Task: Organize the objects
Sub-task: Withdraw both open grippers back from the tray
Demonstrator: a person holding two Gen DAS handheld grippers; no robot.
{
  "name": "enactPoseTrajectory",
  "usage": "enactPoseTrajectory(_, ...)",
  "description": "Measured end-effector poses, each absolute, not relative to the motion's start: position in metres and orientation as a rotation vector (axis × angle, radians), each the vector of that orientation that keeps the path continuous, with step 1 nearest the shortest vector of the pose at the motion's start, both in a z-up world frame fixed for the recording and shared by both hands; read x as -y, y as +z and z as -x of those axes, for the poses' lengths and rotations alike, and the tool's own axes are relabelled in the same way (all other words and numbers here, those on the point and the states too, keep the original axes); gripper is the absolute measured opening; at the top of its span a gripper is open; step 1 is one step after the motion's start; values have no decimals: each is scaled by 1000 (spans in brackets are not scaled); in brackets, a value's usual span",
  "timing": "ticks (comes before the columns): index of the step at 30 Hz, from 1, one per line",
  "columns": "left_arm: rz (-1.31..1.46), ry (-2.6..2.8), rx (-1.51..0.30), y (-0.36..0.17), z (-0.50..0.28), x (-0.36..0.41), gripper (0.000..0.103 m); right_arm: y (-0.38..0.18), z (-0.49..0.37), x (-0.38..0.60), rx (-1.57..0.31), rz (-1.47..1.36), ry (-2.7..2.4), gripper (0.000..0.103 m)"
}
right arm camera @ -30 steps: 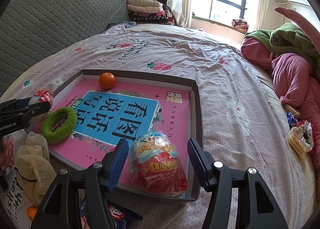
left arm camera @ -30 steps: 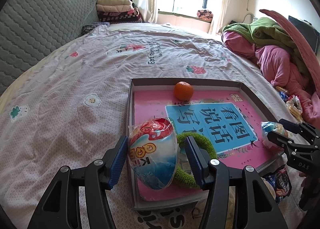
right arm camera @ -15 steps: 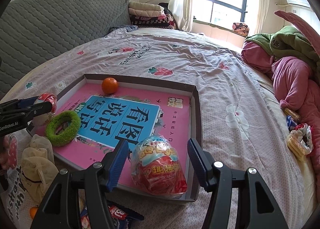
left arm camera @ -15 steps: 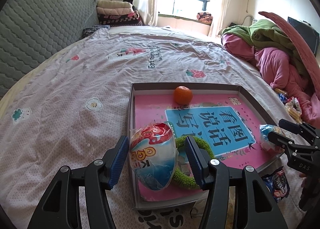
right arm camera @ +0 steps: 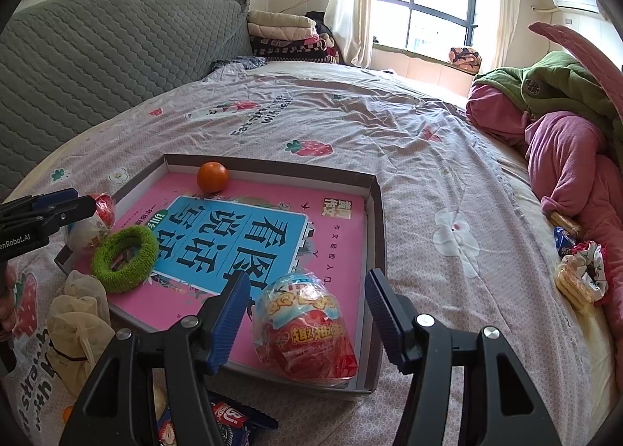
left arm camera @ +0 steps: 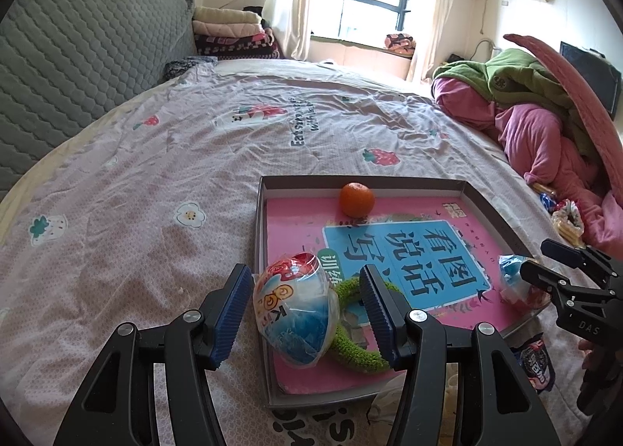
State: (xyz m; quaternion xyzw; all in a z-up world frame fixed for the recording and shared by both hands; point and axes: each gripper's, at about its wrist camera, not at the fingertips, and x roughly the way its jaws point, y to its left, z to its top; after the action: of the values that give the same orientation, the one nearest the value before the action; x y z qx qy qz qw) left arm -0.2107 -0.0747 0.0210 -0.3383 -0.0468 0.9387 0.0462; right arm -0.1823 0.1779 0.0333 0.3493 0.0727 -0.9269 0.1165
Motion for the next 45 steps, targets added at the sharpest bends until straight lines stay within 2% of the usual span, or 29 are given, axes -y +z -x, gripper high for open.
enactPoseTrajectory(7, 982, 2900, 165, 33, 200, 75, 59, 37, 180, -177, -191, -1016, -2700, 61)
enactPoseTrajectory(19, 849, 2959, 89, 64, 163, 53, 59, 48, 165, -180, -126, -978, -2679, 61)
enactPoseTrajectory(27, 841, 2956, 24, 63, 139, 27, 59, 49, 158, -174, -124, -964, -2658, 61)
enactPoseTrajectory(38, 898, 2948, 128, 58, 127, 31, 60, 61, 152, -177, -83, -923, -2646, 61)
enactPoseTrajectory(41, 895, 2956, 146, 62, 123, 32, 67, 65, 149, -176, -85, -907, -2642, 61)
enactPoseTrajectory(45, 894, 2961, 151, 65, 118, 30, 68, 69, 145, -176, -78, -888, -2640, 62)
